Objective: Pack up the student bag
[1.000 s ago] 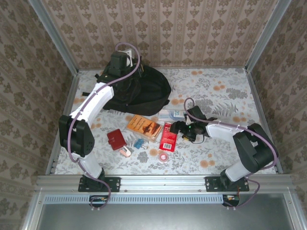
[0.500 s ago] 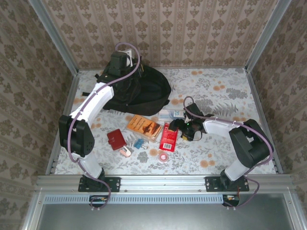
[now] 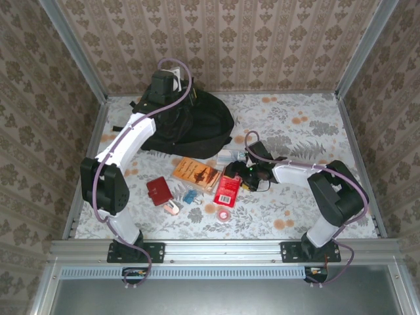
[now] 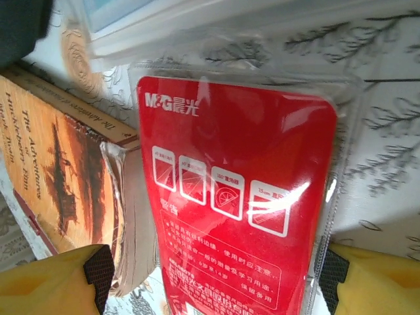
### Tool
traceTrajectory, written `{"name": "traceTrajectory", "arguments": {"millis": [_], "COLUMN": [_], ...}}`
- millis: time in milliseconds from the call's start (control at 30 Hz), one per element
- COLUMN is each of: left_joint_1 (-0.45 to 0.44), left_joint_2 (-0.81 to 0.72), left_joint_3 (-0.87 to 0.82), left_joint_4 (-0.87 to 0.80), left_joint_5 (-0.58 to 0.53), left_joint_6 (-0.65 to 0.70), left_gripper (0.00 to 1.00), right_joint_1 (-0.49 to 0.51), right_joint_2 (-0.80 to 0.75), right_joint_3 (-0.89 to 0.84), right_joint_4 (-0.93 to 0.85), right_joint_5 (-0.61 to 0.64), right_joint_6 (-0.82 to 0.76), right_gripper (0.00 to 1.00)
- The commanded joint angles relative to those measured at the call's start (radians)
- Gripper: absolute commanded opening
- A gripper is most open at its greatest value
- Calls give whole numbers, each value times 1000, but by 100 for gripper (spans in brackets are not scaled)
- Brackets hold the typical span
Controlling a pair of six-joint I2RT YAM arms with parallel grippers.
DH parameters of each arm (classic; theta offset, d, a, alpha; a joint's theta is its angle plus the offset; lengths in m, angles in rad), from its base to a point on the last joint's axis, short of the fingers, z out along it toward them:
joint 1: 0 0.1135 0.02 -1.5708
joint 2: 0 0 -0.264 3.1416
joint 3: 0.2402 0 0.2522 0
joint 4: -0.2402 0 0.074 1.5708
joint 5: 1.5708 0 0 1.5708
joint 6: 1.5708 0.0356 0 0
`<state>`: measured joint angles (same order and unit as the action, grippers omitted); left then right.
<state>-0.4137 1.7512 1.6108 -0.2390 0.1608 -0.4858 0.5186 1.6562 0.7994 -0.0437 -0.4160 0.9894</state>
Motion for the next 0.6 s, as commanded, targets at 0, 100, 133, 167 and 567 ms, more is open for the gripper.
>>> {"name": "traceTrajectory", "arguments": {"millis": [0, 100, 133, 167, 567], "left_joint_1": [-11, -11, -11, -11, -17], "left_joint_2": [-13, -12, -13, -13, -9], "left_joint_3": [18, 17, 16, 16, 18], "left_joint_4": [35, 33, 33, 33, 32], "left_joint_5": [13, 13, 12, 12, 7], "left_joint_6": [22, 24, 24, 24, 32], "left_gripper": [0, 0, 0, 0, 0], "right_joint_1": [55, 55, 55, 55, 55], "right_joint_2": [49, 25, 16, 8, -36], "right_joint_3": [-27, -41, -48, -54, -104], "right_joint_4": [259, 270, 278, 283, 400], "right_joint_5": [-113, -106, -106, -104, -112], "right_joint_6": [28, 31, 35, 38, 96], "right_gripper": [83, 83, 83, 83, 78]}}
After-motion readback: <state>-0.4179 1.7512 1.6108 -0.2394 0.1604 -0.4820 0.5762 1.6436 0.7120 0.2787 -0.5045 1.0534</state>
